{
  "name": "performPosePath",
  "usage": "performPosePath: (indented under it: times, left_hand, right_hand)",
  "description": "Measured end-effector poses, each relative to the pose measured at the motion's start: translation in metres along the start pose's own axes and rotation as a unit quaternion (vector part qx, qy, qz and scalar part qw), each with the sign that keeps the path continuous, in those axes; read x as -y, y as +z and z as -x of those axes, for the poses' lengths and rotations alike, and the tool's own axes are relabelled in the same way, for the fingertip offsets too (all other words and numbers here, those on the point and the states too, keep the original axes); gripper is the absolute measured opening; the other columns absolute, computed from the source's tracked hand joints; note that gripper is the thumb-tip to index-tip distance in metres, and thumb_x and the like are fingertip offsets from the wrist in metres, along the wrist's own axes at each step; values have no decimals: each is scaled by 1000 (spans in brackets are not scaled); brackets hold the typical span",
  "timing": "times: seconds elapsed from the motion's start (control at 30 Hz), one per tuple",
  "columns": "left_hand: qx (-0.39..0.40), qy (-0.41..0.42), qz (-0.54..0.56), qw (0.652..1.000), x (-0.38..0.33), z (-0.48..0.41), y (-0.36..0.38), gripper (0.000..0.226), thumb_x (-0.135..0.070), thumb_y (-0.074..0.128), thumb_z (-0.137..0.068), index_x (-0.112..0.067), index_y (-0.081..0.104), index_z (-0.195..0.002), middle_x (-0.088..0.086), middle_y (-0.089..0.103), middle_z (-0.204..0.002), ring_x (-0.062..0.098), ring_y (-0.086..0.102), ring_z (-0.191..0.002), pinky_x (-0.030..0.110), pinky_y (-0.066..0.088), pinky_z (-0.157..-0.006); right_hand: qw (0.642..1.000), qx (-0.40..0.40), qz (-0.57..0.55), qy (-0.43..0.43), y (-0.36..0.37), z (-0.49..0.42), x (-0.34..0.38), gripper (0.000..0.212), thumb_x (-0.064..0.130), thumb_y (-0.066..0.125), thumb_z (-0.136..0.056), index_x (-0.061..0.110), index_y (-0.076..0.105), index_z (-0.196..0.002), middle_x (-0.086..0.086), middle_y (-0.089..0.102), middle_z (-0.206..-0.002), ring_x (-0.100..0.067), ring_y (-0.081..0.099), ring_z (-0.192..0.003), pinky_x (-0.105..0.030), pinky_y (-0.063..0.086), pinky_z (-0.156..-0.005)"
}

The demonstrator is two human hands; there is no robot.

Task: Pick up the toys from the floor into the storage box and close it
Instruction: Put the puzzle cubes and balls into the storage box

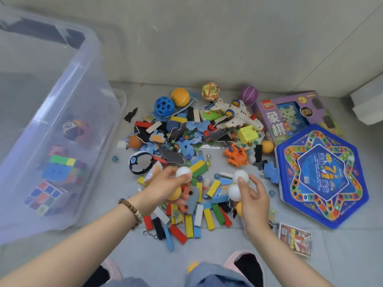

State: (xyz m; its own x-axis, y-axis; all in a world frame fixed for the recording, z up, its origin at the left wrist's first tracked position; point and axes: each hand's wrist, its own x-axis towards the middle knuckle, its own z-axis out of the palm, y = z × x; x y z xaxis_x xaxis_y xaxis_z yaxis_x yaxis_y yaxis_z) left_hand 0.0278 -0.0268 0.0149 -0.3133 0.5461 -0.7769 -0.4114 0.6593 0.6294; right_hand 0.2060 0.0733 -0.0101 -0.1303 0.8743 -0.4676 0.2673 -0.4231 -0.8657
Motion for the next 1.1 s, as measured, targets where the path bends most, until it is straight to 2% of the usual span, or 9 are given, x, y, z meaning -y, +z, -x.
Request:
performPosePath:
  times: [0.17, 0.33, 0.5, 0.7, 0.8, 0.93, 0.97, 1.03, 1.1]
  left_hand:
    - [-3, 5, -9, 1000, -1, 34, -4, 39, -32, 61, -89, -13, 47, -120, 2, 66, -100, 19, 68, -69, 27, 58, -54]
    - [-30, 29, -22, 999, -27, 83, -31, 39, -35, 59, -90, -13, 48, -120, 5, 65, -102, 18, 69, -71, 26, 58, -55]
    - [-40, 91, -4, 995, -78, 159, -62, 37, -35, 56, -91, -11, 52, -120, 4, 67, -104, 15, 68, -69, 27, 59, -60]
    - [-87, 161, -36, 982, -109, 241, -131, 32, -40, 52, -93, -26, 49, -122, -1, 66, -112, 10, 65, -66, 19, 52, -51]
    - [-152, 135, 58, 977, -94, 254, -177, 34, -34, 52, -94, -20, 50, -124, 4, 64, -107, 12, 58, -65, 23, 54, -53]
    - [-175, 42, 262, 948, -51, 244, -223, 35, -25, 51, -95, -5, 50, -124, 11, 57, -86, 16, 56, -57, 20, 50, -40]
    - [-175, 30, 303, 936, -41, 237, -232, 38, -24, 51, -95, -4, 47, -127, 13, 56, -88, 19, 55, -64, 24, 53, -44]
    - [-172, 29, 351, 920, -27, 227, -247, 42, -26, 46, -97, -5, 41, -134, 15, 53, -104, 24, 55, -84, 34, 56, -69]
    - [-170, 36, 371, 912, -24, 219, -258, 53, -31, 43, -98, -6, 29, -143, 17, 47, -128, 27, 51, -109, 38, 45, -94]
  right_hand:
    - [995, 85, 47, -8, 6, 10, 35, 22, 31, 60, -89, 34, 53, -109, 5, 67, -84, -12, 64, -75, -31, 53, -63]
    - [976, 187, 104, -43, 16, 41, 98, 20, 30, 59, -89, 28, 56, -109, 6, 62, -93, -12, 62, -78, -27, 53, -63]
    - [961, 229, 130, -78, 32, 93, 174, 26, 40, 58, -88, 28, 59, -112, -6, 60, -105, -20, 60, -78, -26, 47, -52]
    - [942, 305, 98, -95, 93, 167, 231, 19, 39, 58, -88, 27, 63, -103, -1, 64, -94, -14, 60, -77, -23, 47, -58]
    - [929, 355, 86, -65, 149, 200, 231, 23, 39, 59, -88, 23, 64, -104, -4, 63, -94, -16, 59, -78, -24, 45, -54]
    - [924, 369, 94, 47, 231, 228, 205, 20, 34, 58, -90, 17, 60, -99, -9, 60, -93, -17, 55, -62, -25, 43, -48]
    - [921, 370, 92, 78, 246, 232, 198, 20, 32, 56, -91, 15, 59, -100, -11, 60, -98, -19, 57, -66, -28, 45, -50]
    - [913, 381, 42, 138, 267, 237, 188, 31, 31, 48, -95, 10, 54, -118, -15, 59, -114, -30, 63, -92, -34, 48, -63]
    - [901, 392, -24, 186, 272, 234, 183, 45, 35, 42, -98, 11, 40, -136, -16, 47, -138, -35, 50, -123, -40, 48, -84]
